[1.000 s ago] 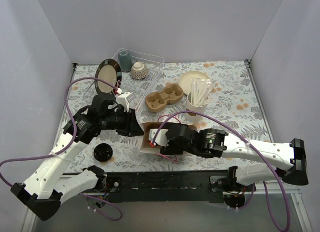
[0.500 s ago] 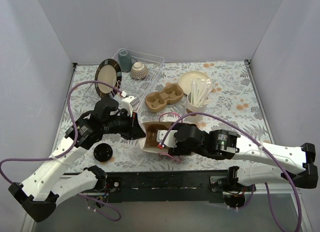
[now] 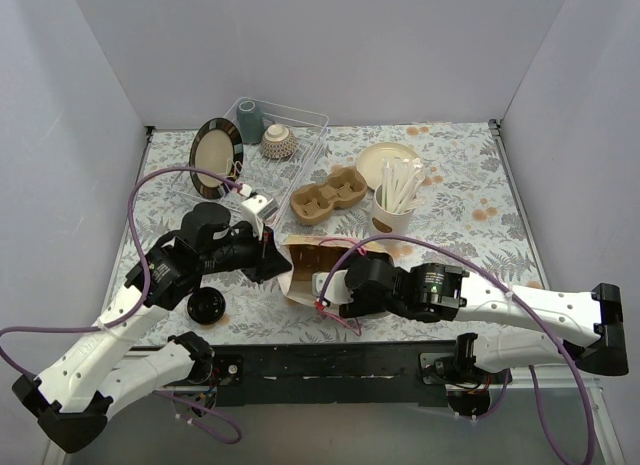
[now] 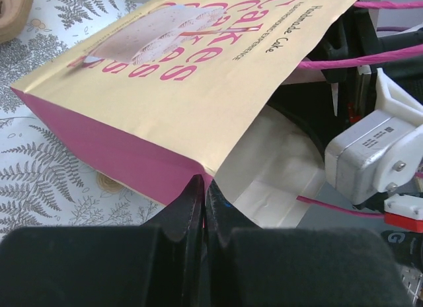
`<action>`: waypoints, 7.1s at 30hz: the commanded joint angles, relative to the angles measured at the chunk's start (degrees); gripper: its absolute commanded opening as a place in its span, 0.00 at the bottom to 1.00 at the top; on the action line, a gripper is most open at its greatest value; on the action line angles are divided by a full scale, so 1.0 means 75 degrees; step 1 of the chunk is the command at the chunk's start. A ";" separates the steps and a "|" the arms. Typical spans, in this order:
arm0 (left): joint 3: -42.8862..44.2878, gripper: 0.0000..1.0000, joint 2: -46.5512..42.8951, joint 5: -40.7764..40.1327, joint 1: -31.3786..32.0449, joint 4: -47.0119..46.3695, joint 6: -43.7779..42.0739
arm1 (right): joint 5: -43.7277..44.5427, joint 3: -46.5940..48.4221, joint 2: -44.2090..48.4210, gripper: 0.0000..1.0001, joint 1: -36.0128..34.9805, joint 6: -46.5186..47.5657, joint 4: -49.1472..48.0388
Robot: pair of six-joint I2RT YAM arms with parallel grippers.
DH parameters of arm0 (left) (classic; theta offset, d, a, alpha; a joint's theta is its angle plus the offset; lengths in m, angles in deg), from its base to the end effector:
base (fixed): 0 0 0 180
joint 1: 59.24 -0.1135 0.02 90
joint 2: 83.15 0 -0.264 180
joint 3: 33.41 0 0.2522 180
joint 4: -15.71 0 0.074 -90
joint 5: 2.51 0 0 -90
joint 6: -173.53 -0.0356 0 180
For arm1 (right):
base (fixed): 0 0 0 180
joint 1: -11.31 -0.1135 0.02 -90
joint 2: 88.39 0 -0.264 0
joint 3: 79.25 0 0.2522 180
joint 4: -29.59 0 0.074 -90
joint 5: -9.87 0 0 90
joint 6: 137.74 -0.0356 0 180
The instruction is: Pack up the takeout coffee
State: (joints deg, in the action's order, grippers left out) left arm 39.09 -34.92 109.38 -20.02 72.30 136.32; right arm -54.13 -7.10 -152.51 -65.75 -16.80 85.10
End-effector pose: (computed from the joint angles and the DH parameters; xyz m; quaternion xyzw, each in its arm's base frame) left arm 0.1190 -0.1143 0.3568 -0.0107 0.8648 -0.4562 0.2093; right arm 0.0658 0.2169 0.3081 -0.6867 0.5997 -0.0545 0.4072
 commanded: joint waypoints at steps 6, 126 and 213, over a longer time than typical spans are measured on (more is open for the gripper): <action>-0.0227 0.00 -0.0231 0.0562 0.0009 -0.0437 -0.0184 | 0.0237 -0.0449 -0.0275 0.39 0.0125 0.0633 -0.0880; -0.0660 0.00 -0.0231 0.1628 0.0009 -0.0507 -0.1250 | -0.0818 -0.1118 -0.0603 0.91 0.1345 0.0305 -0.2486; -0.0473 0.00 0.0015 0.1710 0.0009 -0.0390 -0.1192 | -0.1557 -0.0508 -0.1318 0.61 0.1403 0.0551 -0.2954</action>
State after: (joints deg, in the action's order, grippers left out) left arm 33.67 -34.12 119.70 -20.13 68.94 126.42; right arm -71.11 -10.11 -161.51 -55.56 -13.78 65.48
